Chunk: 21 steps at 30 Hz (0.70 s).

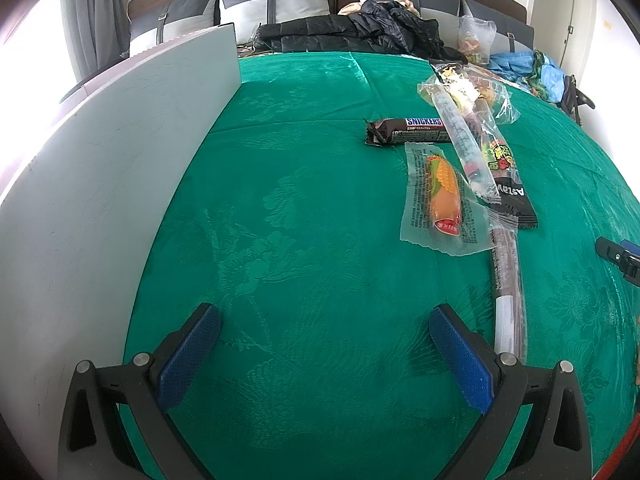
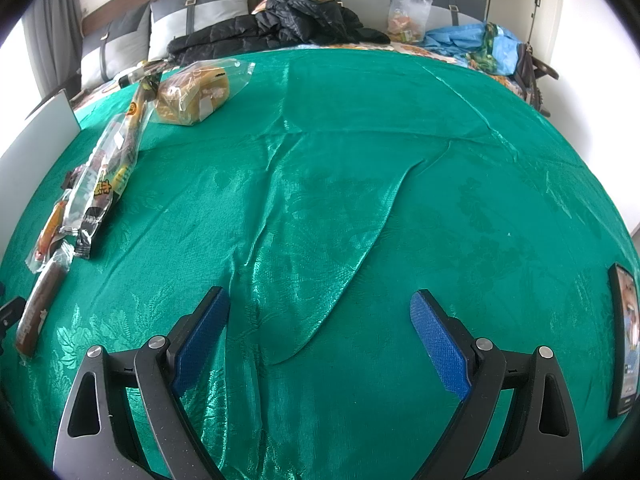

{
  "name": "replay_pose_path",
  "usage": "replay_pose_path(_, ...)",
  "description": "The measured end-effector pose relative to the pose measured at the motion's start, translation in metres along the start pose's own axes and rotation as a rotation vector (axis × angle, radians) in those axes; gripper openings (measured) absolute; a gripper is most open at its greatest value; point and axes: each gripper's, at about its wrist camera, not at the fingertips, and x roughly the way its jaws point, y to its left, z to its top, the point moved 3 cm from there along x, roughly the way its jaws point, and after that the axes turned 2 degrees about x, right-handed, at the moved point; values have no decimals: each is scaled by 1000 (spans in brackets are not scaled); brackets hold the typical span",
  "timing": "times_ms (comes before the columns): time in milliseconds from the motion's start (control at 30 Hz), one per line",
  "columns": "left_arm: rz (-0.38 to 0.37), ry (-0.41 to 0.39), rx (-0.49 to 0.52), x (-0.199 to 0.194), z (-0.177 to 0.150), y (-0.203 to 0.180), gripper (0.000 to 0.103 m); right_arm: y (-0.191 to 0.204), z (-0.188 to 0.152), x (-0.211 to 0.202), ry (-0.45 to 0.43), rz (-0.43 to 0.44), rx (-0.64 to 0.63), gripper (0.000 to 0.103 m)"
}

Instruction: Organize snacks

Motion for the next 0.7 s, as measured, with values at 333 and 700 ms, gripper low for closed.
replay_pose_path(333,-58,20,-22,-11,-3,3,98,0,0,0,0,0,0,94)
replay_pose_path(700,-126,88,201,-17,21,-93,57,0,0,0,0,0,0,94)
